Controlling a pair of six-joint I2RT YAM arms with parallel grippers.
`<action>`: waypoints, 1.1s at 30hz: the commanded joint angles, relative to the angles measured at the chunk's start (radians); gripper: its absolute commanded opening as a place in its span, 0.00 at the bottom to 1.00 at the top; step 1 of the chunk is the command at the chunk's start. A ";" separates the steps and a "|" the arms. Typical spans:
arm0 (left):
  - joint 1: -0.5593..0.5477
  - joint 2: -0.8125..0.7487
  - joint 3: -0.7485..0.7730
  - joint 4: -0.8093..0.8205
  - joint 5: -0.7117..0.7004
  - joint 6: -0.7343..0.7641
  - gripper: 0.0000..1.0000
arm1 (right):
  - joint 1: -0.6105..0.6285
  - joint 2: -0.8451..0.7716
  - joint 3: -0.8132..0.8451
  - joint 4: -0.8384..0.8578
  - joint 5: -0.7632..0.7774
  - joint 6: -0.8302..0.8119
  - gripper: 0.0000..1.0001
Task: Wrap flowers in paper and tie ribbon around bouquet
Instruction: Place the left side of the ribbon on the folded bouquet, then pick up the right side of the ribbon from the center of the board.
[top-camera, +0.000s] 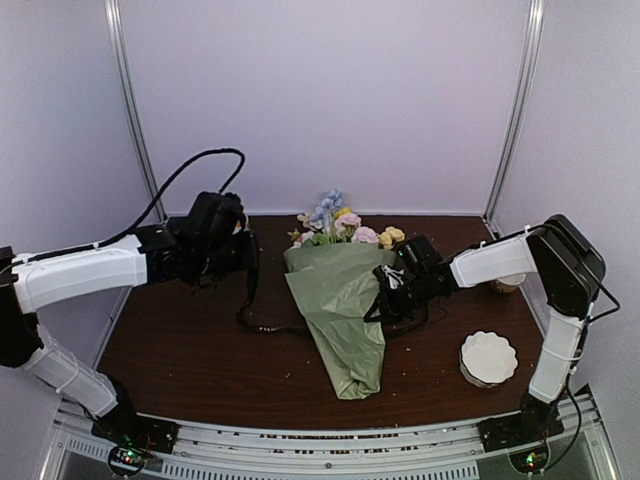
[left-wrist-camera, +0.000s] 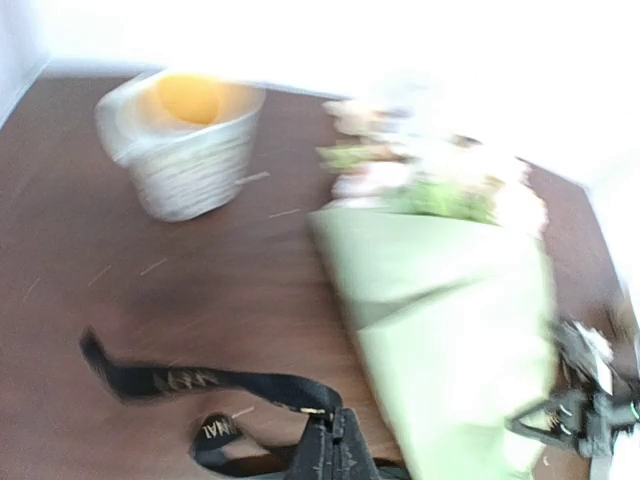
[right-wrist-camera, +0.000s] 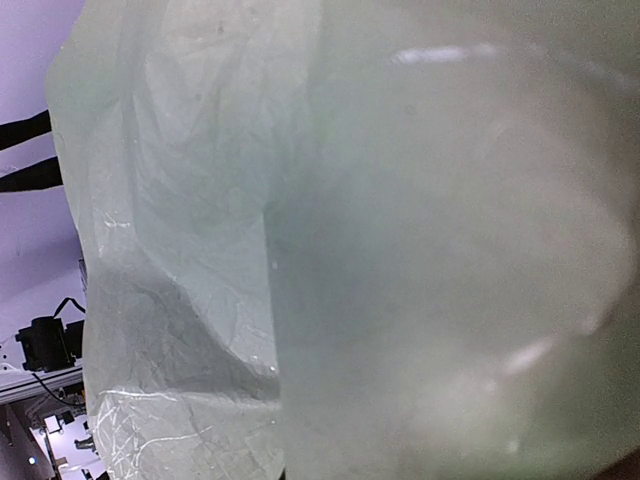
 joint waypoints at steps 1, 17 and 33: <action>-0.146 0.217 0.217 0.133 -0.023 0.350 0.00 | 0.012 0.028 -0.002 0.008 -0.020 0.002 0.00; -0.152 0.813 0.624 -0.118 0.235 0.360 0.00 | 0.014 0.005 -0.030 0.043 -0.004 0.018 0.00; -0.093 0.881 0.545 -0.170 0.360 0.346 0.00 | -0.060 -0.325 -0.090 -0.293 0.470 -0.107 0.50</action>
